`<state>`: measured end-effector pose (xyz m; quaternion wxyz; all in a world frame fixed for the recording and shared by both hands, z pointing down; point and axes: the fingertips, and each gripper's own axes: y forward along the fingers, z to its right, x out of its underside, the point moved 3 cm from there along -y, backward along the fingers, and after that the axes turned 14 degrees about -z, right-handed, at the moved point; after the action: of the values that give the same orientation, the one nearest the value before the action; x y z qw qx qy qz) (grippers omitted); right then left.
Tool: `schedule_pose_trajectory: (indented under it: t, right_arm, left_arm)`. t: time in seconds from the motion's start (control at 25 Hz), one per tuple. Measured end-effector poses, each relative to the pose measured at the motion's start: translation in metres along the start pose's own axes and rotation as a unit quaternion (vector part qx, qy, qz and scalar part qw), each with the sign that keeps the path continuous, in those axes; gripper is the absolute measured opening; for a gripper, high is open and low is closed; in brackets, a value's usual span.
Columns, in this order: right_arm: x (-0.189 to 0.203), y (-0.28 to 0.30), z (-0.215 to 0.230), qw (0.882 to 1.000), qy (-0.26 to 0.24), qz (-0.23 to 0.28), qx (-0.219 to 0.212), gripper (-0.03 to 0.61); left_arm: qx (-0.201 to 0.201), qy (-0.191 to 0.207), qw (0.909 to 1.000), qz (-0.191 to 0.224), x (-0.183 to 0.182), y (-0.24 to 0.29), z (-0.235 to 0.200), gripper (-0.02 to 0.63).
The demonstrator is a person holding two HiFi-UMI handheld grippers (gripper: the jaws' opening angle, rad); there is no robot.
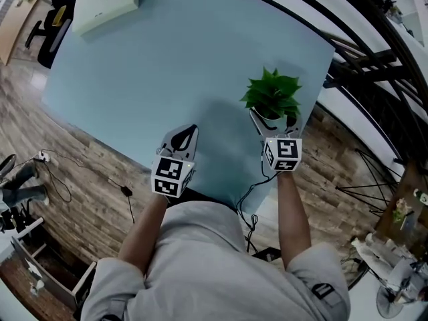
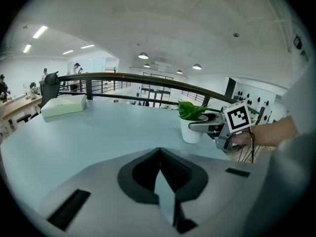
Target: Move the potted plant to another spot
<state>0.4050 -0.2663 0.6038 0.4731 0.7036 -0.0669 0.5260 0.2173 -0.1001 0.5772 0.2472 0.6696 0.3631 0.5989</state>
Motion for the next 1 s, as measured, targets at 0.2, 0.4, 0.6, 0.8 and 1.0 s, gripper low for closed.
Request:
schedule_pose_trajectory:
  t: [0.2,0.4,0.6,0.8,1.0]
  right_arm:
    - [-0.014,-0.019,-0.007,1.000,-0.008,0.020,-0.006,0.511]
    - [-0.032,-0.031,-0.022,0.999,-0.016,0.040,-0.022,0.511]
    - [-0.048,-0.030,-0.051,0.997,-0.025,0.055,-0.045,0.511]
    - [-0.064,-0.042,-0.073,0.995,-0.025,0.071,-0.068,0.511]
    - [-0.079,-0.042,-0.112,0.992,-0.030,0.082,-0.094,0.509]
  left_arm:
    - [0.001,0.006,0.9999,0.009,-0.009,-0.004,0.010,0.012]
    - [-0.006,-0.002,0.9997,0.023,-0.015,-0.013,0.011,0.012]
    - [-0.016,-0.025,0.9990,0.033,-0.005,-0.023,-0.004,0.012]
    - [-0.030,-0.038,0.9978,0.046,0.001,-0.042,-0.011,0.012]
    - [-0.049,-0.057,0.9948,0.068,0.007,-0.069,-0.040,0.012]
